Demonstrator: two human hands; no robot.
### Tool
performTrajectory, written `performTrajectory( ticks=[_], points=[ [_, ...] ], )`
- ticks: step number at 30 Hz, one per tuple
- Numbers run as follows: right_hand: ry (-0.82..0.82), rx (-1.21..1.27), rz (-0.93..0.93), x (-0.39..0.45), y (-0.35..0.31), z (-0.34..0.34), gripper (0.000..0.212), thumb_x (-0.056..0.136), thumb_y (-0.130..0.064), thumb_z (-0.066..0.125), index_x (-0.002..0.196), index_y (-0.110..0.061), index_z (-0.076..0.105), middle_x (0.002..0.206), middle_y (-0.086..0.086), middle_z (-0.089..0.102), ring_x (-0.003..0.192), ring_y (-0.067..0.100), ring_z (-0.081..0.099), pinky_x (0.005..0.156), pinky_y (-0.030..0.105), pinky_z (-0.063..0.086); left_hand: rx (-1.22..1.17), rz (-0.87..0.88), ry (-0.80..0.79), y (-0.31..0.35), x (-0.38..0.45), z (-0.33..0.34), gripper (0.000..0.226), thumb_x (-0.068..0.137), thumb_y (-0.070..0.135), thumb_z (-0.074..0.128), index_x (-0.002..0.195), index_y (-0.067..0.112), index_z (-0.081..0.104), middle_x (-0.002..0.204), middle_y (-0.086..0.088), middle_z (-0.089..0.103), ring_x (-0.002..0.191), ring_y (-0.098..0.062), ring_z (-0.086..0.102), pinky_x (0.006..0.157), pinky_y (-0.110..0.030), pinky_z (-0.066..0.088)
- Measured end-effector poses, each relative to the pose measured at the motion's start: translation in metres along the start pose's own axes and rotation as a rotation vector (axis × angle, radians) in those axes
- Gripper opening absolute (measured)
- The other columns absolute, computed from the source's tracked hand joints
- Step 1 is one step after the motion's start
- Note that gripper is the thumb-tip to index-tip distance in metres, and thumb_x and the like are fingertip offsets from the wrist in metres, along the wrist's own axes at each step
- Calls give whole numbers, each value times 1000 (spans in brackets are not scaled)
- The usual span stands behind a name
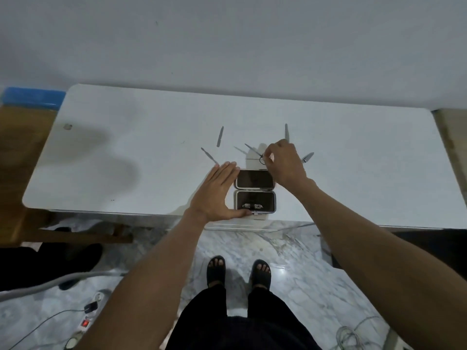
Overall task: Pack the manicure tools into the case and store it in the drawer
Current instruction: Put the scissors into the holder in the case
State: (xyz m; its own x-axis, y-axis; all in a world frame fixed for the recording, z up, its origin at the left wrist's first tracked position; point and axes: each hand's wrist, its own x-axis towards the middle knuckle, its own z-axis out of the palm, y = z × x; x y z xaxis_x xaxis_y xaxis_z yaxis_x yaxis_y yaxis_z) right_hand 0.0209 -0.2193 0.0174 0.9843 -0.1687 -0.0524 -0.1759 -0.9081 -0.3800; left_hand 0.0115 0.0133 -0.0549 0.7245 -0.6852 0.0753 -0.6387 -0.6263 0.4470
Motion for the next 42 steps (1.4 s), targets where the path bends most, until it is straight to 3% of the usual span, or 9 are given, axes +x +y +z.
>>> performTrajectory(
  ticks=[6,20,31,36,42],
  points=[
    [-123,12,-84,-47,13,-15,17,94,-21,51,90,-9,62,90,8,65,83,26,58,72,39,48,-4,-12,-8,1,-1,0,127,77,93,56,164,5,29,173,-11,26,163,-22,17,133,-47,12],
    [-251,-177,-249,-102,26,-22,20,93,-18,49,87,-4,62,84,13,64,80,31,57,70,45,49,21,-10,-16,3,-2,1,131,76,99,43,166,6,26,174,-9,23,163,-21,16,134,-46,10],
    [-285,-254,-287,-100,21,-17,19,92,-14,49,88,-1,62,86,16,64,79,33,57,66,44,50,14,-6,1,1,-2,4,128,76,94,52,166,7,27,174,-9,24,163,-21,16,134,-46,11],
    [-258,-275,-280,-98,19,-14,18,95,-16,48,89,-2,58,90,14,62,83,33,56,59,37,41,5,-14,-3,0,-2,4,128,76,94,54,166,7,26,174,-8,23,163,-20,15,134,-44,9],
    [-263,-304,-282,-97,29,-18,14,92,-10,49,85,-1,58,82,15,60,77,33,55,63,44,49,7,-10,6,0,-2,4,128,76,94,54,166,7,27,174,-7,24,163,-19,15,134,-43,9]
  ],
)
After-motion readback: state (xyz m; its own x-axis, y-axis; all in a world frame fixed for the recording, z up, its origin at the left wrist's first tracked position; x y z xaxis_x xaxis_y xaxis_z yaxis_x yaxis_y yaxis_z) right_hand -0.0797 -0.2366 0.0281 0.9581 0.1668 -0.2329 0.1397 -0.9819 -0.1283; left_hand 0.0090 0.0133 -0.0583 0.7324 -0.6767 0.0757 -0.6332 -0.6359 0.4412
